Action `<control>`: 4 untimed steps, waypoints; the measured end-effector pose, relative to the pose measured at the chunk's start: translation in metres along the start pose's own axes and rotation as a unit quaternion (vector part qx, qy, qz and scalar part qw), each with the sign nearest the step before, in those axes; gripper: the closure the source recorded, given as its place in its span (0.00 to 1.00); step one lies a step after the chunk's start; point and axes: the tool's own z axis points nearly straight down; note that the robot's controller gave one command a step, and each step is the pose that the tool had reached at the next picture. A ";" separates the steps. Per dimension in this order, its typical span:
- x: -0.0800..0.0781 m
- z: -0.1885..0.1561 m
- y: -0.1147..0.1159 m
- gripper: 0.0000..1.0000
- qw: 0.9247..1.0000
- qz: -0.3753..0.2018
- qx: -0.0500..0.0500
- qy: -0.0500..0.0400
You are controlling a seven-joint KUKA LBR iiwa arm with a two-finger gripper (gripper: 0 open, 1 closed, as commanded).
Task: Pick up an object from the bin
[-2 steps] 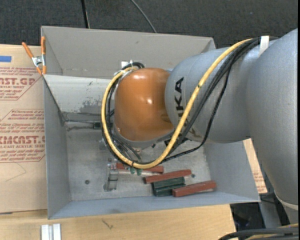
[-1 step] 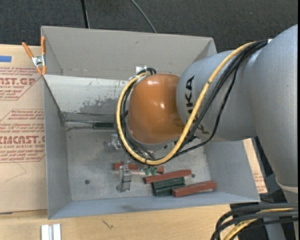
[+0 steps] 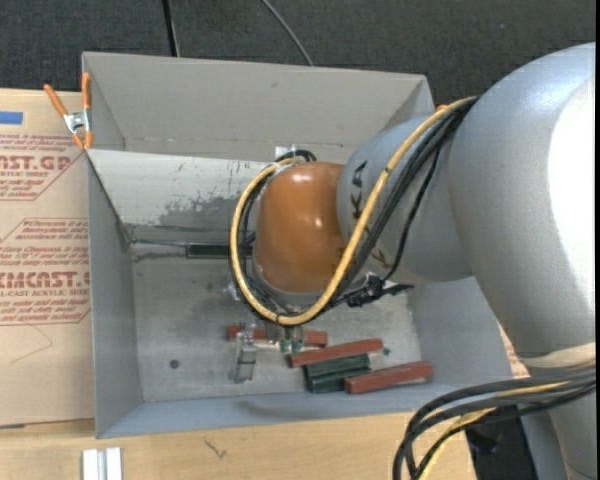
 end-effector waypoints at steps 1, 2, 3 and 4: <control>-0.003 0.015 -0.004 0.00 0.999 0.051 0.000 0.002; 0.000 -0.039 -0.007 0.00 0.999 0.037 0.002 0.004; -0.006 0.041 -0.079 1.00 0.998 -0.059 0.000 0.002; -0.006 0.041 -0.079 1.00 0.998 -0.059 0.000 0.002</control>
Offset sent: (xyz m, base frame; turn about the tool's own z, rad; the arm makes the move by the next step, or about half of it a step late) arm -0.0017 -0.0073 0.0814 -0.0231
